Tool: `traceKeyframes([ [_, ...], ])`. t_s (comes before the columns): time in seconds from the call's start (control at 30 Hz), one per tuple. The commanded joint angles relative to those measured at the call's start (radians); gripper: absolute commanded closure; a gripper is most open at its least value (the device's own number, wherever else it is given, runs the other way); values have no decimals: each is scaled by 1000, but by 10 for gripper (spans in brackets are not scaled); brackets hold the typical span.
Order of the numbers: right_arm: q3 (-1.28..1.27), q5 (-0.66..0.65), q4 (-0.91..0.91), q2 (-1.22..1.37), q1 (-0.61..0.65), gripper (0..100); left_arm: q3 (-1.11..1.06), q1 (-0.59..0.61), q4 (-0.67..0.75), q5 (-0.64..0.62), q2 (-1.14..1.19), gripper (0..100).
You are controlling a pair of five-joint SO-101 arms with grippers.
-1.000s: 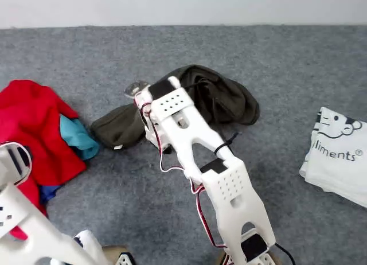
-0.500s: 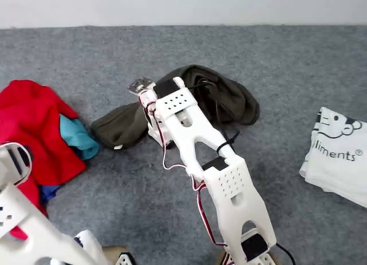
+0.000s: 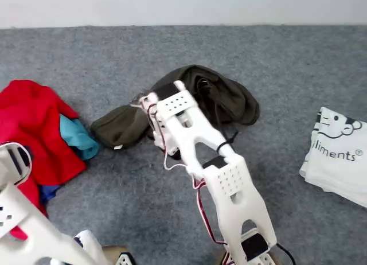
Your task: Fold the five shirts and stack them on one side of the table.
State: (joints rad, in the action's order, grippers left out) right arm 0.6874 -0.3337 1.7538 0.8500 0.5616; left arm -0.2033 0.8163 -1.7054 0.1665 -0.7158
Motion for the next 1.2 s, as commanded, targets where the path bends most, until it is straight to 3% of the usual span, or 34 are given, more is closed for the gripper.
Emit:
traceKeyframes([
  [0.0,-83,-52,45,-180,-51,990,4,0,11,6,-15,746],
  [0.17,-302,-84,42,-367,-111,990,4,-2,11,6,-15,746],
  [0.37,-253,-41,-5,-401,-105,976,4,-2,14,6,-15,746],
  [0.53,-178,110,-84,-302,-48,805,2,-2,17,5,-15,746],
  [0.63,-106,178,-91,-209,-12,760,2,-2,17,5,-15,746],
  [1.0,296,199,-51,133,22,764,2,3,11,5,-15,746],
  [1.07,367,193,-2,177,28,810,2,3,11,5,-15,746],
  [1.17,457,173,42,217,30,969,2,2,11,5,-15,746],
])
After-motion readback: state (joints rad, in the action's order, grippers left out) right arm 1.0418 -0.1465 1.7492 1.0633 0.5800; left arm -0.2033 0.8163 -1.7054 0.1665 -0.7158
